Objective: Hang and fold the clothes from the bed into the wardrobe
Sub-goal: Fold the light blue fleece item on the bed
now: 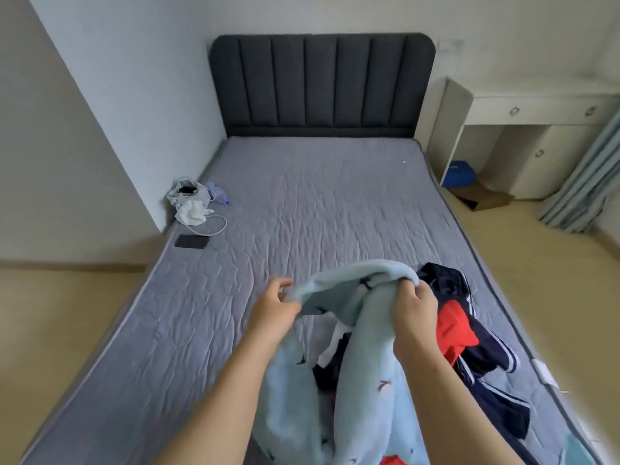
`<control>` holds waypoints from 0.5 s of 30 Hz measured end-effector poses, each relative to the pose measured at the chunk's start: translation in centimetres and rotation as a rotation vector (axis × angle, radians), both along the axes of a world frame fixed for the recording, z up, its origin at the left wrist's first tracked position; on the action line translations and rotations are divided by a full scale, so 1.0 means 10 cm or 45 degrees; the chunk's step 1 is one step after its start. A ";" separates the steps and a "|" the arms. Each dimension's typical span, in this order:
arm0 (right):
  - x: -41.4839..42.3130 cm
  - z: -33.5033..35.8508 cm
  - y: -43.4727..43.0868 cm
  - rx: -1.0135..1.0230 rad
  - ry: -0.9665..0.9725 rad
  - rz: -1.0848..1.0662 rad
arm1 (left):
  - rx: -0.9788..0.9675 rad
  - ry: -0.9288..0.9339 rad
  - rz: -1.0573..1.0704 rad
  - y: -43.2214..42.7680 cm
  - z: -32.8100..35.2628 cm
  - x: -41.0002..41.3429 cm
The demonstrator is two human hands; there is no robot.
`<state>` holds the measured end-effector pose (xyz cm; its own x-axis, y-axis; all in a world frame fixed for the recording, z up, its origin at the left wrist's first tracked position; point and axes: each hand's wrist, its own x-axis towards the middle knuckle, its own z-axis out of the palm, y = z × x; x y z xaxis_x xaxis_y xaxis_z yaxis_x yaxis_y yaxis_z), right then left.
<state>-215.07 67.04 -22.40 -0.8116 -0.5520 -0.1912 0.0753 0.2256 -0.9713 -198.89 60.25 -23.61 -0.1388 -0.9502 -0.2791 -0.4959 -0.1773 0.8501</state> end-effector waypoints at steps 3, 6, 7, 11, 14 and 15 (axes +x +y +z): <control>0.04 0.30 -0.07 -0.208 -0.092 0.117 | 0.028 0.093 -0.439 0.13 -0.11 -0.08; 0.08 0.51 -0.10 -0.303 -0.150 0.305 | -0.029 0.296 -0.635 0.23 -0.12 -0.23; 0.07 0.55 -0.11 -0.342 -0.163 0.342 | -0.046 0.301 -0.596 0.23 -0.13 -0.27; -0.03 0.59 -0.14 -0.530 -0.374 0.499 | -0.142 0.293 -0.160 0.09 -0.10 -0.37; -0.11 0.41 -0.16 -0.476 -0.303 0.659 | 0.011 0.477 0.163 0.00 0.00 -0.46; -0.11 0.32 -0.15 -0.371 -0.206 0.721 | 0.091 0.551 0.289 -0.03 0.03 -0.47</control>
